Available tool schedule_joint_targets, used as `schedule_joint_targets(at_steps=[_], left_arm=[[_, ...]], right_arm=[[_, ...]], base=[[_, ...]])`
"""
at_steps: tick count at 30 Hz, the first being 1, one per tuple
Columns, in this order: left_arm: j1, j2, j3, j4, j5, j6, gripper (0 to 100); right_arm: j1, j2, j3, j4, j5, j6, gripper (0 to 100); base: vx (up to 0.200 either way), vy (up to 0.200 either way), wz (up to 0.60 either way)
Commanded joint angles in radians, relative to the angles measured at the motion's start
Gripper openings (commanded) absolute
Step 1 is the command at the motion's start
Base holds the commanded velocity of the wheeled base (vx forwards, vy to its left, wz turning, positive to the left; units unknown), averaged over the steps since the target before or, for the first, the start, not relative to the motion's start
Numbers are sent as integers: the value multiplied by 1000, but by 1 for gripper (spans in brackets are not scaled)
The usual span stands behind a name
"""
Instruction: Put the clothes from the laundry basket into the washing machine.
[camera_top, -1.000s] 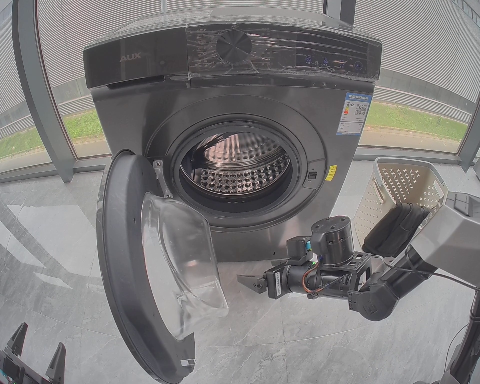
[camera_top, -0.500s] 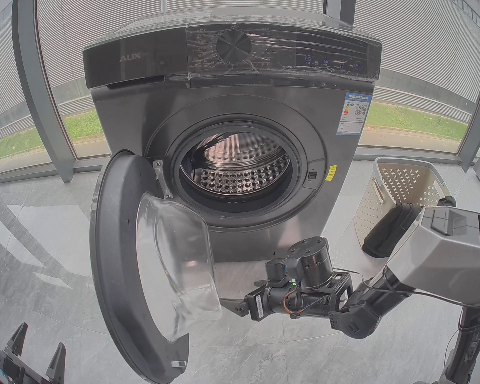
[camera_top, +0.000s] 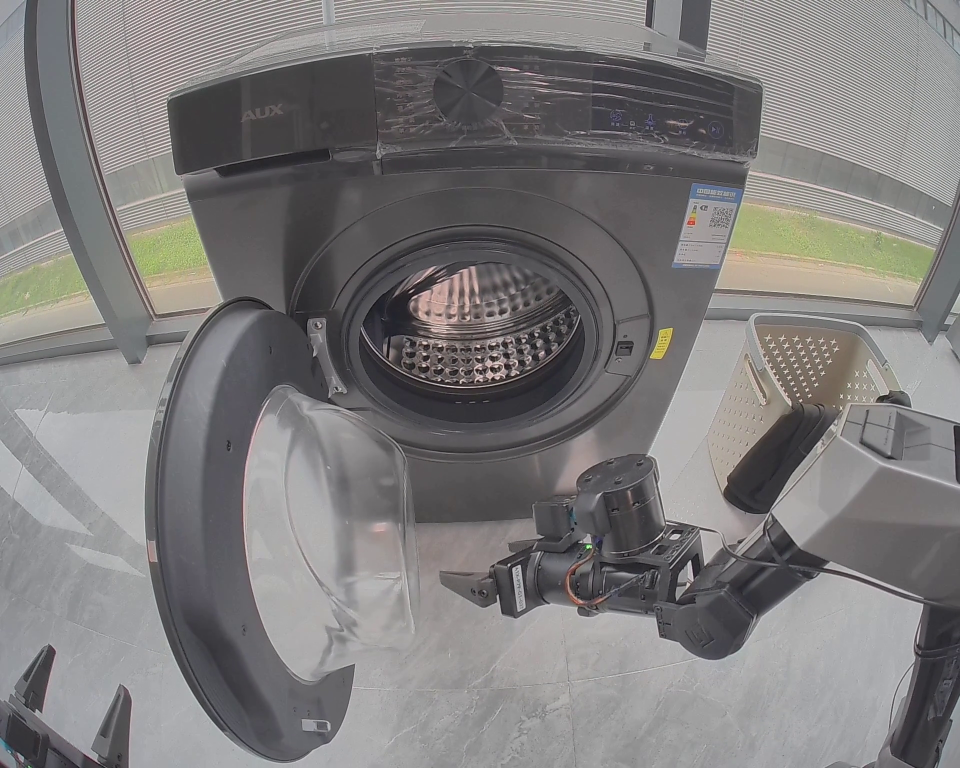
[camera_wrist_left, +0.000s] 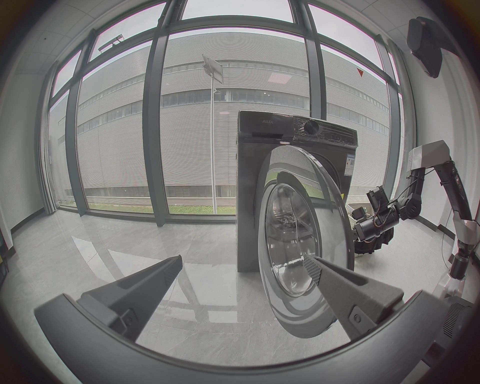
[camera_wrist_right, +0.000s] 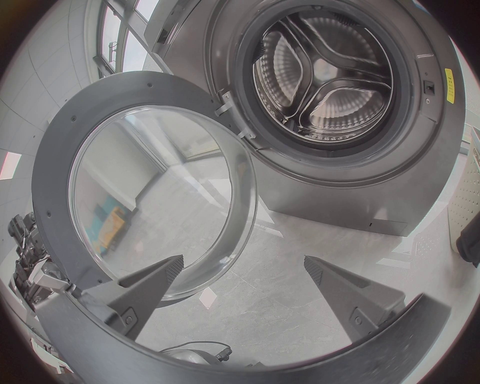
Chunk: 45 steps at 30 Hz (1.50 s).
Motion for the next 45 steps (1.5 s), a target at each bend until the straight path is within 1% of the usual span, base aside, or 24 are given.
schedule_joint_targets(at_steps=[1, 4, 9, 15, 18, 22, 26, 32, 37, 43, 45], left_arm=[[0, -18, 18, -1, 0, 0, 100], [0, -18, 18, -1, 0, 0, 100], [0, -18, 18, -1, 0, 0, 100], [0, -18, 18, -1, 0, 0, 100], [0, -18, 18, -1, 0, 0, 100], [0, -18, 18, 1, 0, 0, 100], [0, -18, 18, -1, 0, 0, 100], [0, -18, 18, -1, 0, 1, 100], [0, -18, 18, 1, 0, 1, 100], [0, -18, 18, 1, -1, 1, 100], [0, -18, 18, -1, 0, 1, 100]], right_arm=[[-34, 12, -21, 8, 14, -2, 100], [-34, 24, -27, 10, 16, -3, 100], [-21, 62, -73, 8, 14, -2, 100], [25, 125, -136, 1, 2, 1, 100], [45, 150, -168, -4, -15, 3, 100], [64, 168, -201, -5, -21, 6, 100], [57, 190, -250, -9, -44, 6, 100], [60, 207, -287, -32, -46, 8, 100], [75, 245, -333, -36, -46, 34, 100], [91, 296, -394, -53, -47, 34, 100], [95, 313, -425, -50, -58, 34, 100]], base=[[0, 0, 0], [0, 0, 0], [0, 0, 0], [0, 0, 0], [0, 0, 0], [0, 0, 0], [0, 0, 0], [0, 0, 0], [0, 0, 0], [0, 0, 0], [0, 0, 0]])
